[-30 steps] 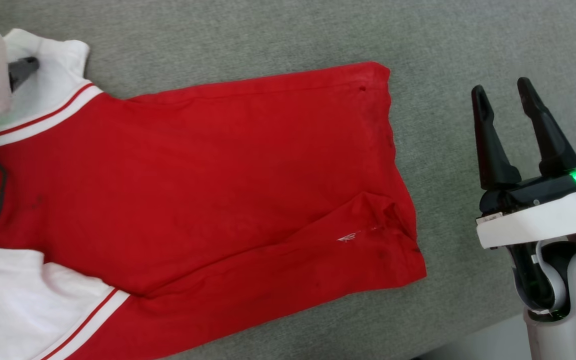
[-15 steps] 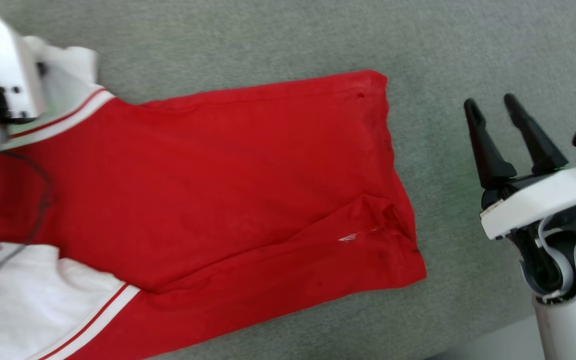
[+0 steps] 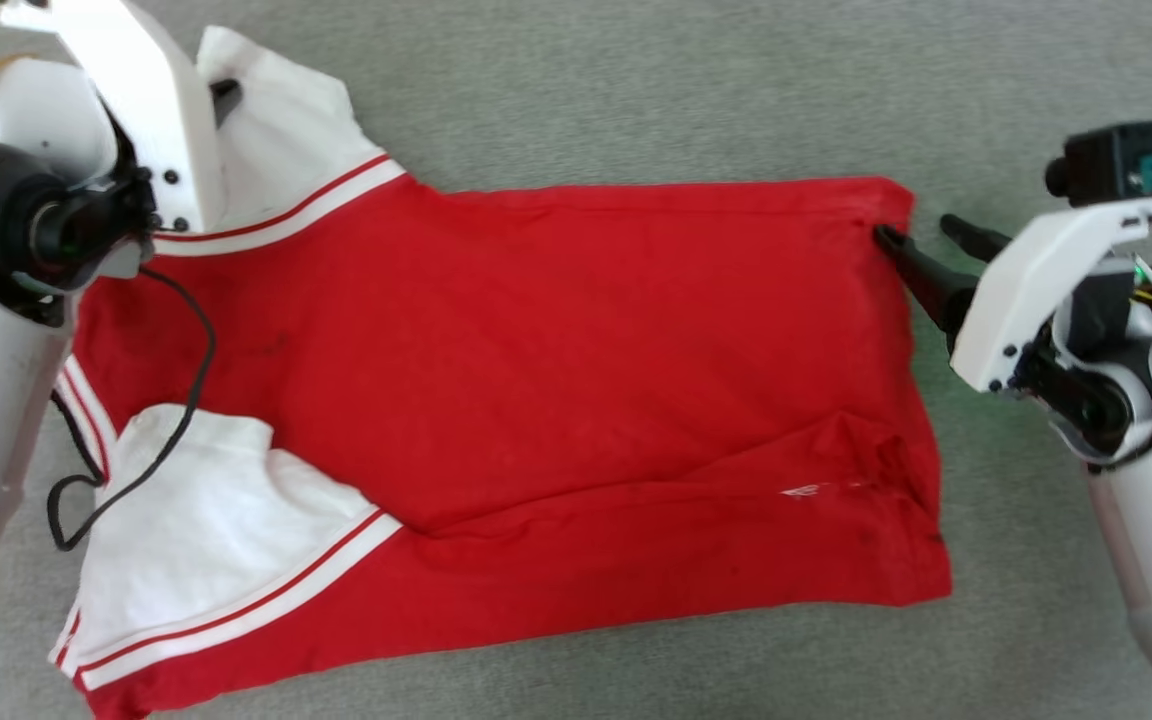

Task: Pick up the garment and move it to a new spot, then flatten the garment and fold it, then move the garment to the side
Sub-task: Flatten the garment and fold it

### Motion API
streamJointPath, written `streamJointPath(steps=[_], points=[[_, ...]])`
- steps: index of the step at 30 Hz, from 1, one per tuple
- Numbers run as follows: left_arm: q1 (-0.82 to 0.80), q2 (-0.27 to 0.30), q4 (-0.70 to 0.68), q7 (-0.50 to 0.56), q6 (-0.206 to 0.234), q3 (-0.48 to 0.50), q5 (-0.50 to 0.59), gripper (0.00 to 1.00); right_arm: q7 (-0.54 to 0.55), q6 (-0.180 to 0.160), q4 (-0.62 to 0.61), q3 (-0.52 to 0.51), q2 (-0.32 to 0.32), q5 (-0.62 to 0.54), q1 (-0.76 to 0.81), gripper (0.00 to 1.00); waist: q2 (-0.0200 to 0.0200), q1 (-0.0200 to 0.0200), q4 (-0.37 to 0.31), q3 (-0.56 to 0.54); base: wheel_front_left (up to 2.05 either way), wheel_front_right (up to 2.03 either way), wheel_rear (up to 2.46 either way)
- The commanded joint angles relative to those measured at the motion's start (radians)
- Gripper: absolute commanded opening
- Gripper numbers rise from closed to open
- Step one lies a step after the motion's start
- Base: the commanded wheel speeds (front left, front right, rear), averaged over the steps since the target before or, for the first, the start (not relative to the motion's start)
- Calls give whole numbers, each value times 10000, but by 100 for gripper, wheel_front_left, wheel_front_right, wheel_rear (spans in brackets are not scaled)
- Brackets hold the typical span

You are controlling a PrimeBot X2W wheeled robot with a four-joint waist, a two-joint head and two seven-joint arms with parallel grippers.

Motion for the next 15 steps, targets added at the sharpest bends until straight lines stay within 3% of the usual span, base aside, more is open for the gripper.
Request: streamJointPath(steps=[1, 6, 7, 8, 9, 15], points=[[-125, -32, -66, -65, -46, -24, 73, 0, 211, -3, 237, 122, -80, 101, -264, 100, 0, -1, 200, 113, 0, 0, 0], [-302, -152, -288, -213, -91, -148, 209, 0, 1643, -3, 1601, 921, -100, 382, -908, 100, 0, -1, 434, 381, 0, 0, 0], [-318, -145, -296, -251, -101, -157, 231, 0, 1928, -3, 1865, 1102, -69, 381, -954, 96, 0, -1, 462, 396, 0, 0, 0], [-313, -140, -302, -298, -120, -163, 230, 0, 2100, -3, 2032, 1246, -73, 372, -1023, 33, 0, -1, 490, 401, 0, 0, 0], [-276, -135, -284, -343, -142, -165, 224, 0, 2193, -3, 2163, 1331, -47, 412, -1110, 0, 0, -1, 516, 393, 0, 0, 0], [283, -50, -190, -843, -230, -17, 110, 0, 1502, -3, 1925, 1263, -447, 315, -1754, 0, 0, -1, 650, -69, 0, 0, 0]])
